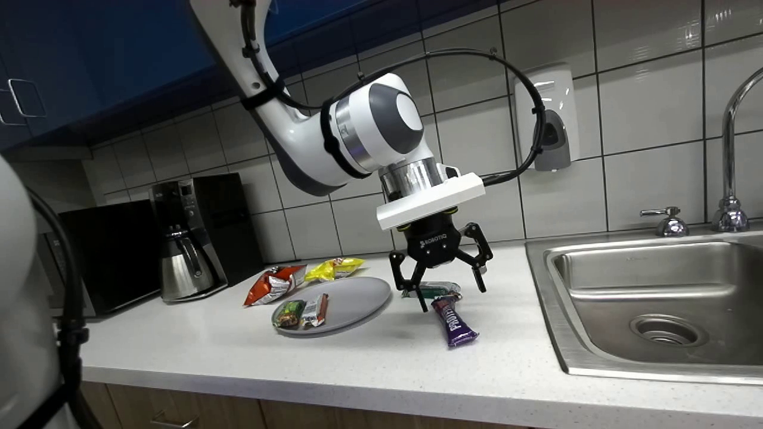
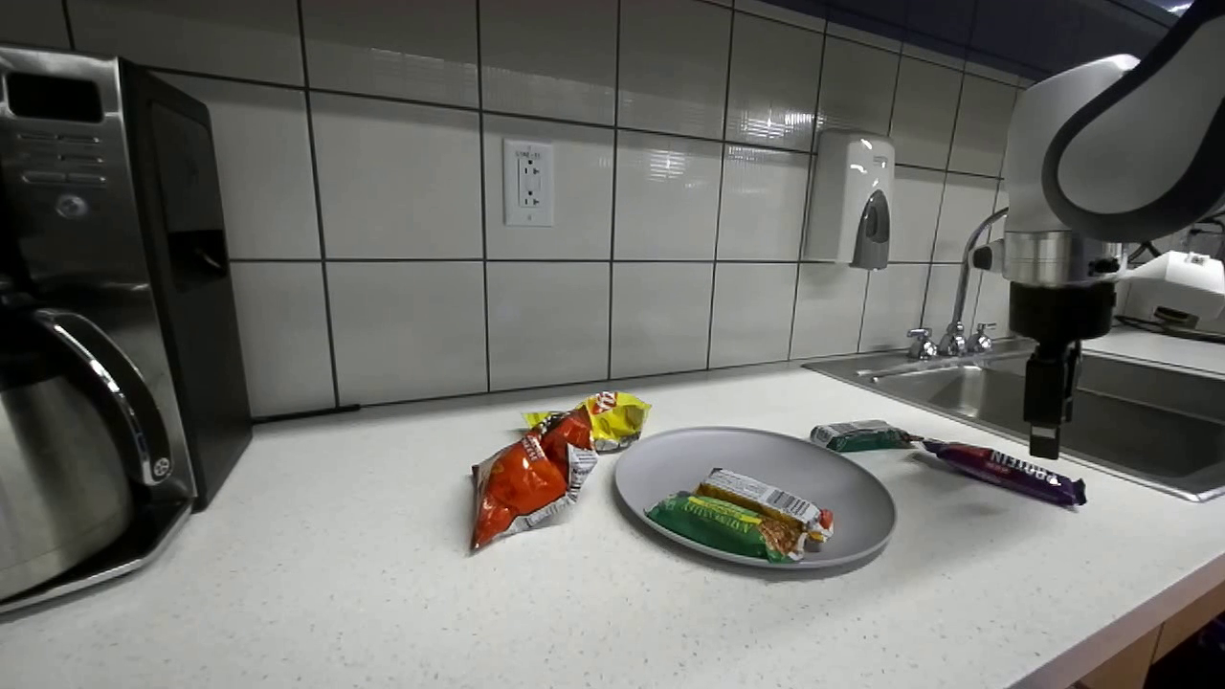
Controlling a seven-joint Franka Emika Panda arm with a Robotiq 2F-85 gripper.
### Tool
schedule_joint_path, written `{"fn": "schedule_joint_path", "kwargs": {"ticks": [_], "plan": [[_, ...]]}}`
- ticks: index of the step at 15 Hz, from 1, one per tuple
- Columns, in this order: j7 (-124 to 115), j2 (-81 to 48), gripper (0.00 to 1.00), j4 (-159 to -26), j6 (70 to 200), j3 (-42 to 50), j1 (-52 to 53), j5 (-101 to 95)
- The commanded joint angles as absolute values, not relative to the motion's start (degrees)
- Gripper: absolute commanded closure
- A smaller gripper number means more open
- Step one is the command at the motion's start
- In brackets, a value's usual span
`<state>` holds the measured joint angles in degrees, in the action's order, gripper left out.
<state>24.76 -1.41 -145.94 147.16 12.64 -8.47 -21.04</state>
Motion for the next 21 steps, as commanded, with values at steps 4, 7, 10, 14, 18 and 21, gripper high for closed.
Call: {"fn": "schedule_joint_path", "kwargs": {"ticks": [4,7,10,14,18,21], "plan": [[24.77,-1.36,0.0,-145.89,147.03,11.81,-9.27,-21.02],[24.77,-1.36,0.0,-145.89,147.03,11.81,-9.27,-21.02],[25.79,-1.37,0.0,-145.92,147.65,12.02,-9.55,-20.25],[27.22,-1.67,0.0,-146.0,149.47,12.35,-9.99,-19.09],[26.81,-3.19,0.0,-145.75,152.02,12.36,-10.4,-18.01],[26.28,-4.78,0.0,-145.43,153.45,11.95,-10.4,-17.56]]}}
